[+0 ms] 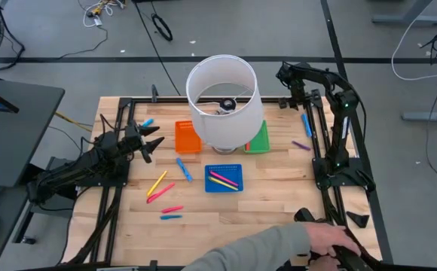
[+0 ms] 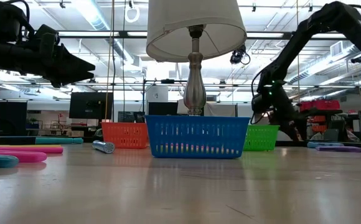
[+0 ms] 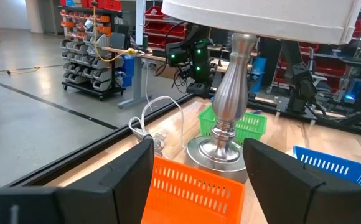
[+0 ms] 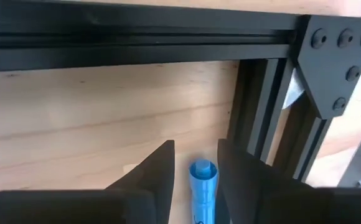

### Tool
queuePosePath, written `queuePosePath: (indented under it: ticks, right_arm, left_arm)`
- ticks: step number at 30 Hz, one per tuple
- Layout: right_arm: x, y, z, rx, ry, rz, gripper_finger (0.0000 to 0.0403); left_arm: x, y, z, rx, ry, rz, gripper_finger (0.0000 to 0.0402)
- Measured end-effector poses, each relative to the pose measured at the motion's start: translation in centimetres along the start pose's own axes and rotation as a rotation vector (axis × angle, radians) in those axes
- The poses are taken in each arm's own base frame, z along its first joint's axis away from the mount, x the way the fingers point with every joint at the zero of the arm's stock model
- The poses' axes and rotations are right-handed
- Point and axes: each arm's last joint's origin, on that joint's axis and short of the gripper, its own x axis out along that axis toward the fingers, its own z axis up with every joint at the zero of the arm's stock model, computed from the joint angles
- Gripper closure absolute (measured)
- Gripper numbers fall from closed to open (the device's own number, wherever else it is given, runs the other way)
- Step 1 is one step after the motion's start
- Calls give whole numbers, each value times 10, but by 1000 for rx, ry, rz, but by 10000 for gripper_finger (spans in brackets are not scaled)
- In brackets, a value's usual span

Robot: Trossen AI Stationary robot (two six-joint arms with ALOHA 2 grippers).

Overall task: Pick & Place Markers
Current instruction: Put the top right blue large highlighter pen into the green bin

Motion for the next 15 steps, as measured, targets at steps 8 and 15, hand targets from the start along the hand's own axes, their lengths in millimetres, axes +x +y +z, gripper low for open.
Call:
queuePosePath:
  ticks: [8,15]
  right_arm:
    - [3,2,2,29,20,-22,268]
    - [-18,-3,5,100,89,60,240]
  left_arm:
    - [0,0,0,0,0,0,149]
    - [0,0,0,0,0,0,149]
